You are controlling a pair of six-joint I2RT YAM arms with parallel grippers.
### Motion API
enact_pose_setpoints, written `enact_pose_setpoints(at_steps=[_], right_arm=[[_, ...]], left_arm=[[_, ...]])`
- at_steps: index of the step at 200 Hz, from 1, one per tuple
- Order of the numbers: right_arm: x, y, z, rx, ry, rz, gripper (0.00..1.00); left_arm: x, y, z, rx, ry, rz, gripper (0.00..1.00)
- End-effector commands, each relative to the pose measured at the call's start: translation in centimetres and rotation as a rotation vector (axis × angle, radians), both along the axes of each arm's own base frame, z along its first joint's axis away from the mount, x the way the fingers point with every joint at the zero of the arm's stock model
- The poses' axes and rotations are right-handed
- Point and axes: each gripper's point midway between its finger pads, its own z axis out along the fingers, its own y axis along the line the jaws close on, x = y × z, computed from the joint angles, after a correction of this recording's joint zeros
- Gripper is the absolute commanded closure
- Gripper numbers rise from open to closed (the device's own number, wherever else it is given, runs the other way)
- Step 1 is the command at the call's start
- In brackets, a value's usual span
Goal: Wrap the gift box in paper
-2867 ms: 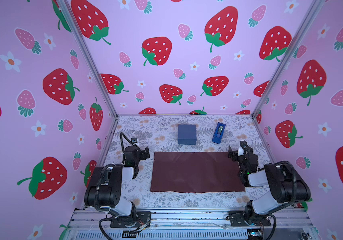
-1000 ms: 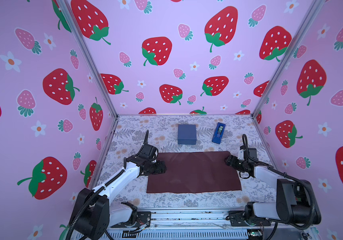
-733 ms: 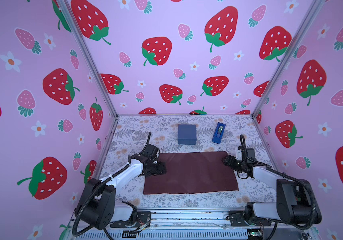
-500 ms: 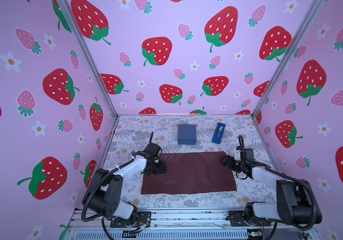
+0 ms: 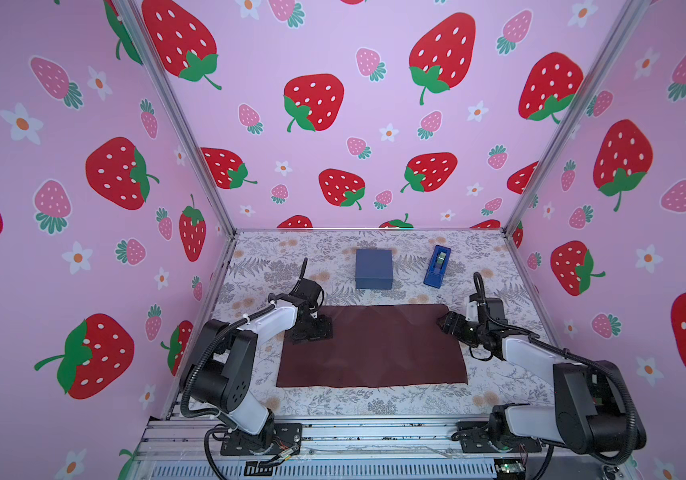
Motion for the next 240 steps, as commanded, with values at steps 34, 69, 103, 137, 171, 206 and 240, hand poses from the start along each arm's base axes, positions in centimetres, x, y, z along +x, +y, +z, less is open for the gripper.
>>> enact_pose_setpoints(at_steps=[34,69,103,137,171,206,240], right_arm=[[-0.3,-0.3,1.8,-0.049,0.027,-0.023,0.2],[2.6,2.8,5.8,-0.033,-0.065,0.048,0.21],[5.9,7.8,8.6,0.004,-0.128,0.167,0.22],[9.9,12.4,9.8,0.049,-0.171,0.252,0.26],[14.0,15.6,8.4,0.091,-0.155,0.282,0.32],[17.4,17.7,7.1,0.114,-0.15,0.297,0.39],[18.7,19.3,5.9,0.16,-0.14,0.332,0.44]], left_arm=[[1.0,0.1,1.1,-0.001,-0.022,0.008,0.17],[1.8,0.1,3.8,-0.007,-0.077,0.005,0.16],[2.6,0.0,6.4,-0.02,-0.141,0.003,0.16],[2.5,-0.4,7.7,-0.064,-0.187,0.021,0.16],[2.0,-0.8,8.2,-0.112,-0.214,0.026,0.16],[1.3,-0.8,8.4,-0.121,-0.208,0.027,0.16],[1.0,-0.7,8.6,-0.124,-0.21,0.02,0.16]])
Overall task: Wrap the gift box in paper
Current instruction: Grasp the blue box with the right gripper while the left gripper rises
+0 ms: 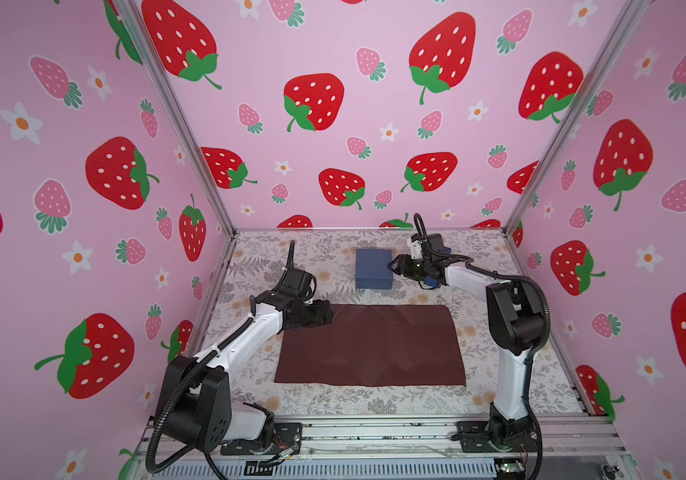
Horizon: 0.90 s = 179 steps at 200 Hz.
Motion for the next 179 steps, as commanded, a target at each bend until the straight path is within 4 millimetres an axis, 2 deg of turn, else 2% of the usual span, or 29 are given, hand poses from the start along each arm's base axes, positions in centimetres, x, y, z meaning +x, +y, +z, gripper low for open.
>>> enact_pose_setpoints(at_steps=[1,38,72,101,153,179], right_arm=[[0.5,1.4,0.4,0.056,0.0,0.038,0.45],[-0.1,2.3,-0.8,0.123,0.04,0.058,0.48],[-1.0,2.3,-2.1,0.163,0.099,0.051,0.59],[-2.2,2.3,-2.0,0.203,0.122,0.047,0.62],[-4.4,1.6,-2.7,0.223,0.166,0.031,0.65],[-5.4,1.2,-2.7,0.236,0.178,0.026,0.64]], left_arm=[[-0.6,0.1,0.4,-0.014,0.006,0.0,0.16],[-0.7,0.1,0.8,-0.013,-0.01,-0.011,0.16],[-0.7,0.2,0.9,-0.003,-0.005,-0.014,0.16],[-0.4,0.4,1.0,0.019,-0.005,-0.024,0.17],[1.3,-0.5,1.7,0.011,-0.013,-0.046,0.17],[2.7,-1.4,2.4,-0.016,-0.024,-0.07,0.16]])
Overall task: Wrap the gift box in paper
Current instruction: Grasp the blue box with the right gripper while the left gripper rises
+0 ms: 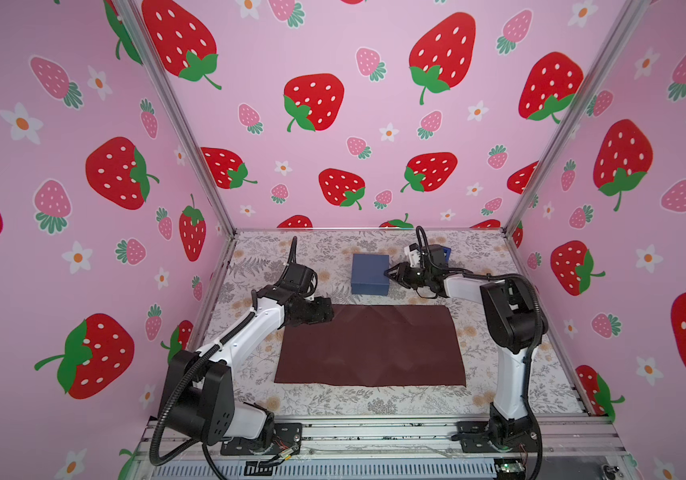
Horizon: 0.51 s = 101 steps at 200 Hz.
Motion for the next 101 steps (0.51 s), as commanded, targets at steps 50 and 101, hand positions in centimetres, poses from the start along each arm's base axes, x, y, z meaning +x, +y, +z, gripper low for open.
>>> enact_pose_setpoints(at_steps=[50,101], right_arm=[[-2.6,-0.4,-1.9,0.037,0.105,-0.014,0.59],[-3.4,0.1,-2.5,0.097,0.133,-0.018,0.59]], left_arm=[[5.0,-3.7,3.3,-0.134,-0.049,-0.064,0.17],[8.1,-5.1,3.9,-0.185,-0.055,-0.075,0.17]])
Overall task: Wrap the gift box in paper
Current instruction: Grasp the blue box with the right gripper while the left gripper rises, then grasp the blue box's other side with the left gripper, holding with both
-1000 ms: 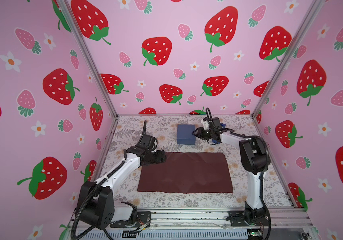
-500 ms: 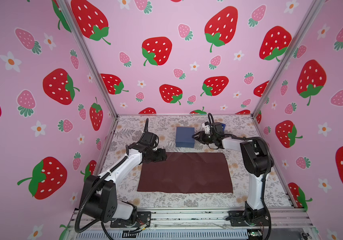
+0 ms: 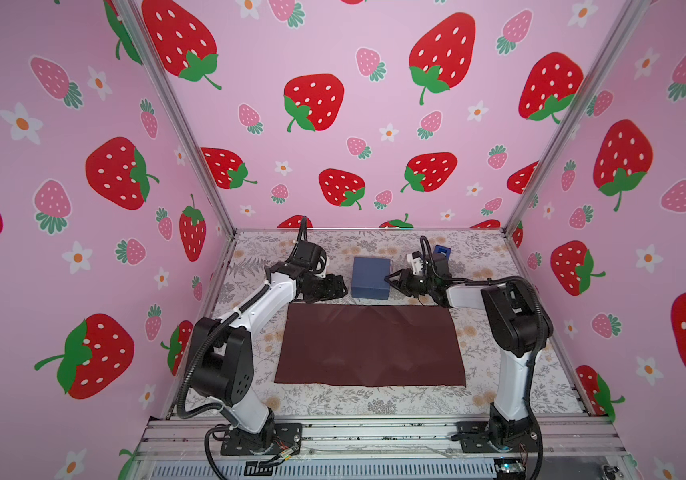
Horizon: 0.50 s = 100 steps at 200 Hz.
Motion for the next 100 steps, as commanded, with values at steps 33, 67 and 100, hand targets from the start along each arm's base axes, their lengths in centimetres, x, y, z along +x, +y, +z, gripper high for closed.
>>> enact_pose_setpoints(at_steps=[33,67,100], right_arm=[[-1.7,0.3,-2.1,0.017,0.09,-0.008,0.64],[-2.1,-0.2,-2.8,0.003,0.104,-0.024,0.67],[-2.4,-0.5,-3.4,0.012,0.118,-0.044,0.71]], left_arm=[[3.4,-1.5,1.6,-0.102,-0.017,-0.005,0.17],[5.5,-2.0,1.1,-0.157,-0.02,0.01,0.17],[7.2,-2.3,0.3,-0.221,-0.012,0.024,0.16]])
